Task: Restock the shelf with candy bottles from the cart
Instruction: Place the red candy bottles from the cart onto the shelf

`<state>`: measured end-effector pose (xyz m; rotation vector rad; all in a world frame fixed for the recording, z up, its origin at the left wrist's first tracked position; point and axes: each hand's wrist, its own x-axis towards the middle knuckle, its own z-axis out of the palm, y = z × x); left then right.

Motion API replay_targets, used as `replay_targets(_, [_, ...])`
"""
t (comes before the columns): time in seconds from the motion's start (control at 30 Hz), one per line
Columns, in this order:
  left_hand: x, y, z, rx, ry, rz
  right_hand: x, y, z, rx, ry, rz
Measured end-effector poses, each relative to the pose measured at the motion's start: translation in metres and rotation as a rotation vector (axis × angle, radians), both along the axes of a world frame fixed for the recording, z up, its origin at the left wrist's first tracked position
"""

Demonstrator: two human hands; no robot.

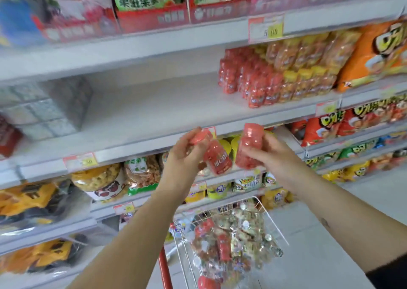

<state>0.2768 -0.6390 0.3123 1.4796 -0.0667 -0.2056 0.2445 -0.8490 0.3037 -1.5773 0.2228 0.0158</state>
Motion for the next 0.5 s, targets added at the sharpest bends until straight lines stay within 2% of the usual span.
replay_targets(0.07, [0.025,-0.015,0.012,0.027,-0.080,0.037,0.029,-0.010,0.010,-0.219,-0.090,-0.069])
replay_targets(0.17, [0.063,-0.038,0.020,0.053,-0.153,0.113,0.074,-0.018,0.022,-0.435,-0.164,-0.103])
replay_targets(0.37, [0.124,-0.067,0.022,0.202,-0.253,0.187,0.154,-0.020,0.023,-0.691,-0.365,-0.187])
replay_targets(0.5, [0.150,-0.070,0.010,0.312,-0.243,0.196,0.189,-0.023,0.002,-0.829,-0.375,-0.159])
